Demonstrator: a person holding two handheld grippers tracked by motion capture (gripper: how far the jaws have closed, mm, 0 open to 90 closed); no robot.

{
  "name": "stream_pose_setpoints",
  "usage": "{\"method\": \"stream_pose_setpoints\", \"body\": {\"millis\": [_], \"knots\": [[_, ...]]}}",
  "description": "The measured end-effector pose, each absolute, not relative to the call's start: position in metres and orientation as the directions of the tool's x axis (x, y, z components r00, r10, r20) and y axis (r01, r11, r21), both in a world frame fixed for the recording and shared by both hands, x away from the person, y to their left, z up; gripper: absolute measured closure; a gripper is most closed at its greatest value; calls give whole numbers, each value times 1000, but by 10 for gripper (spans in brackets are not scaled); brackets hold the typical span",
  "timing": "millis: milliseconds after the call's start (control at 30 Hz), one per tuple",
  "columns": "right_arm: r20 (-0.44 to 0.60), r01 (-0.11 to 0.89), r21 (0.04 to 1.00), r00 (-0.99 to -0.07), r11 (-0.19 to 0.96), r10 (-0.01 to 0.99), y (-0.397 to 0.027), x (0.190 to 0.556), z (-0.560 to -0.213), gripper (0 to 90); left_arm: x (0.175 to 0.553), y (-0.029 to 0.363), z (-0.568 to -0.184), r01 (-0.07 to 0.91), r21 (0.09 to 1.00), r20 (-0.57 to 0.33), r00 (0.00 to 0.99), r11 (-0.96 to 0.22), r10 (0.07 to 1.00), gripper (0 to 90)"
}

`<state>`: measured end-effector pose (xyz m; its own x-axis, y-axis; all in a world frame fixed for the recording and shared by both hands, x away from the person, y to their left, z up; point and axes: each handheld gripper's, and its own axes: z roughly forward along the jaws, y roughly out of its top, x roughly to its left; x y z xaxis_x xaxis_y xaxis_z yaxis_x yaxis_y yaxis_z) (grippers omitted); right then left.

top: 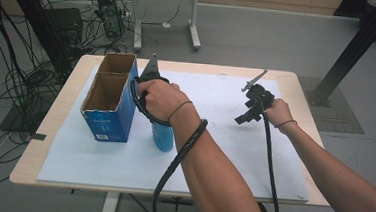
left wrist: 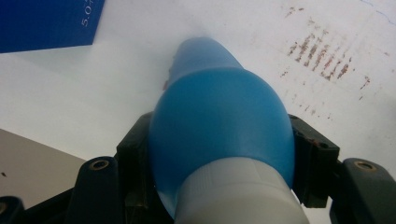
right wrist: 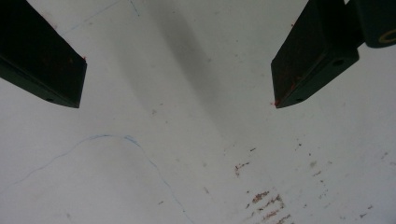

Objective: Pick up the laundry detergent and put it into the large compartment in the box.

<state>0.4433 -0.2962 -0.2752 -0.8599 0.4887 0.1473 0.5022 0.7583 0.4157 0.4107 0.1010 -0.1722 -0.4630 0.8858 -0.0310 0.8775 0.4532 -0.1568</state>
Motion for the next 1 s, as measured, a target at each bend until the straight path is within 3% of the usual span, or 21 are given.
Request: {"method": "stream_pose_setpoints", "body": {"millis": [233,1000], "knots": [[130,495,406,-864,768,487,-290,440,-271,35,407,105,-160,899,-148,-64,-425,413,903,368],[37,464,363,-874,808,485,-266,425,-247,38,389,79,-61,991,-79,-87,-113,107,990,369]]}}
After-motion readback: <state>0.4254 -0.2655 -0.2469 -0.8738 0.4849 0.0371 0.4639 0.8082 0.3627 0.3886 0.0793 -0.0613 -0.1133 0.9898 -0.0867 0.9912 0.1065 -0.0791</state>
